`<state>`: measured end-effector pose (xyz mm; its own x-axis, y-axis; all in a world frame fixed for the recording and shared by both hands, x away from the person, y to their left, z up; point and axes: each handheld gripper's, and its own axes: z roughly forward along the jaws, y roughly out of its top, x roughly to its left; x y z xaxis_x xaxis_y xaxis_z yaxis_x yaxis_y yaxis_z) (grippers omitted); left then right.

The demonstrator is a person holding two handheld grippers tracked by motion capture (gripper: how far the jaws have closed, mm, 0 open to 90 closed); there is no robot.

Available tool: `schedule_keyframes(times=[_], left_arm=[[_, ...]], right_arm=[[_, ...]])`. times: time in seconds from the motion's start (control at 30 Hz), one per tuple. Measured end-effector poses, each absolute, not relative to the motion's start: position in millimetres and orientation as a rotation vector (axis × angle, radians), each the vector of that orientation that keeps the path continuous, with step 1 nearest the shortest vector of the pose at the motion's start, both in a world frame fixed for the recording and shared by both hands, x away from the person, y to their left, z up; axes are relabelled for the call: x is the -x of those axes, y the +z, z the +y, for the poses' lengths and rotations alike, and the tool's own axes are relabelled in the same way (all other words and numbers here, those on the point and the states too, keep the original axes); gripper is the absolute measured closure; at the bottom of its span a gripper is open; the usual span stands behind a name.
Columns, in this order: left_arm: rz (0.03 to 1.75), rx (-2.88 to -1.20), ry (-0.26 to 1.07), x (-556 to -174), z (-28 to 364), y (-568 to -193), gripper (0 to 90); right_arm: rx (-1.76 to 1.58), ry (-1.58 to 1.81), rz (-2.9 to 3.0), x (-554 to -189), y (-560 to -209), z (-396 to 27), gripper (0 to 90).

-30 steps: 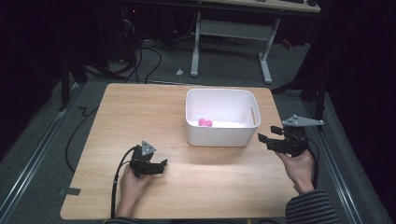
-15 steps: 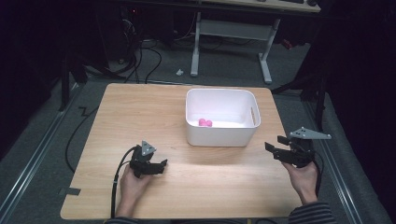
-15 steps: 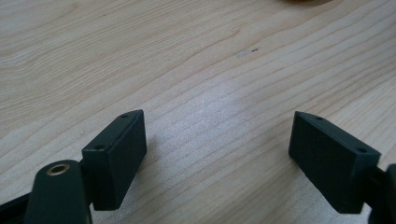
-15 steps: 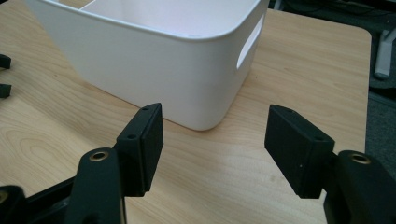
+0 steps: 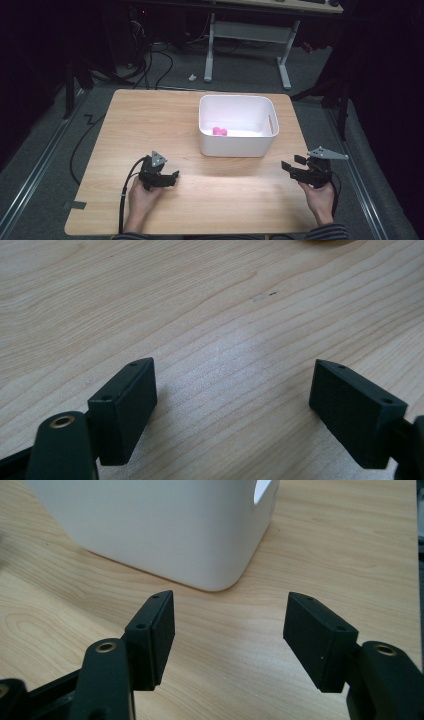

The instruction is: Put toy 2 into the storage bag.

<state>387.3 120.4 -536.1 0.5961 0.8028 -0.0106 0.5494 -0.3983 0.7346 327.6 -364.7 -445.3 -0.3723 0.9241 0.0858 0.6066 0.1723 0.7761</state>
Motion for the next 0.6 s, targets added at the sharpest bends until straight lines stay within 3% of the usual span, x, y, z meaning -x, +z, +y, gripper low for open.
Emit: schedule_keyframes(times=[0.6], left_arm=[[1.066,-2.107,0.453,-387.3,120.3,-536.1,19.3]], right_arm=[[-1.504,1.001,2.070,-335.8,-498.8,-357.7,37.6]])
